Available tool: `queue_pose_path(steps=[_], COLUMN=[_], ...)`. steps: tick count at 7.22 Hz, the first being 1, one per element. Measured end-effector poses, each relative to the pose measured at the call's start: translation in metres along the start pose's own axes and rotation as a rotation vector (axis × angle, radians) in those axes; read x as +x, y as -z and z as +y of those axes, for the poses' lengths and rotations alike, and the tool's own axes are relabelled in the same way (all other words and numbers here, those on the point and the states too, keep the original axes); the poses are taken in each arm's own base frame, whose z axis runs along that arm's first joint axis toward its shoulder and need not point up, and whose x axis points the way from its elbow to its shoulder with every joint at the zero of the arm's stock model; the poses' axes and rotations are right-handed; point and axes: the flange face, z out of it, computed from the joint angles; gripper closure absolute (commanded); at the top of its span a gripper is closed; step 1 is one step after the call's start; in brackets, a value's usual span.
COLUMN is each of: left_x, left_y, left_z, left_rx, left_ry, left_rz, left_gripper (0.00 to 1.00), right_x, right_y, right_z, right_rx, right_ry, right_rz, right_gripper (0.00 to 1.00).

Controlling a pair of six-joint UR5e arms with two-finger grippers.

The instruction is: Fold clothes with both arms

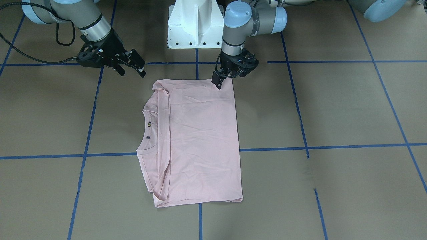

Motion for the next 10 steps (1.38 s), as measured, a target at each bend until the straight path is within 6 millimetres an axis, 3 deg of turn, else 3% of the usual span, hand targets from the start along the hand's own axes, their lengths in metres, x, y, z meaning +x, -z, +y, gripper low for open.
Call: queue_pose_path(steps=[8, 10], left_x=[-0.018, -0.02], left_y=[-0.008, -0.009], left_z=[0.0, 0.009], left_rx=[0.002, -0.008], left_ry=[0.015, 0.007], left_rz=[-0.028, -0.032], left_gripper=[0.01, 0.09], right_x=[-0.001, 0.0], right_y=[0.004, 0.003], right_z=[-0.003, -0.003], right_rx=[0.006, 0.005], right_ry=[-0.001, -0.002], right_rz=[-0.006, -0.003], right_gripper=[0.0, 0.0])
